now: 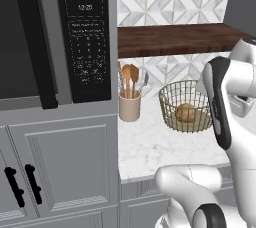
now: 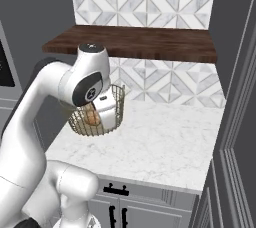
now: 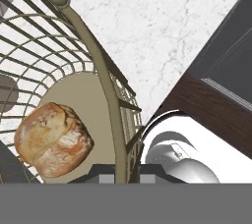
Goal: Open the cabinet, pick up the bread from the cabinet and place it in the basket. Then move the basket to the dining counter.
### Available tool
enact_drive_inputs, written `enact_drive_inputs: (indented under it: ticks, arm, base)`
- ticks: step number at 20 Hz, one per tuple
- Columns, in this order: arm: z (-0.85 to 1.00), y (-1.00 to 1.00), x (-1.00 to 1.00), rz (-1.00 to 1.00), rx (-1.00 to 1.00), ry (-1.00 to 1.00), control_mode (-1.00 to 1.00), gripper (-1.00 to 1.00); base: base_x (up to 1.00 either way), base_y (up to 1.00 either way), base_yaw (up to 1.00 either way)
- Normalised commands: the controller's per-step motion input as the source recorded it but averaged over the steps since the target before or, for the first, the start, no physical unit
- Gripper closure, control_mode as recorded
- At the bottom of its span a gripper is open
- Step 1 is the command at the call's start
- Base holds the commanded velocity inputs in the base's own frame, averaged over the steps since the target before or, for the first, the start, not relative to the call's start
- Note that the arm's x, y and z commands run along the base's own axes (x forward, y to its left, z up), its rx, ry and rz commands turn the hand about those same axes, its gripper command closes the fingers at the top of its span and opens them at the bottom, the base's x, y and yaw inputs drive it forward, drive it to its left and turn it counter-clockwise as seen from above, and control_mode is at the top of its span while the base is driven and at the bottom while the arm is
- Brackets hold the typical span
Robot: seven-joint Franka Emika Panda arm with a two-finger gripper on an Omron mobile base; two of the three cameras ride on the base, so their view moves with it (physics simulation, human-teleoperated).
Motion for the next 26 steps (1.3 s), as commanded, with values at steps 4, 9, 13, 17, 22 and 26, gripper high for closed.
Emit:
enact_drive_inputs:
  ticks: [4,9,13,17,22,26]
  arm:
    - [0.0,0.0,0.0,0.0,0.0,0.0,1.0,1.0]
    - [0.0,0.0,0.0,0.0,0.0,0.0,1.0,1.0]
    - [0.0,0.0,0.0,0.0,0.0,0.0,1.0,1.0]
    - [0.0,0.0,0.0,0.0,0.0,0.0,1.0,1.0]
    - [0.0,0.0,0.0,0.0,0.0,0.0,1.0,1.0]
    - [0.0,0.0,0.0,0.0,0.0,0.0,1.0,1.0]
  base:
    - [-0.23,0.0,0.0]
    - [-0.9,0.0,0.0]
    - [-1.0,0.17,0.04]
    - [-0.86,0.87,0.56]
    - [-0.56,0.82,0.87]
    - [-0.27,0.5,0.98]
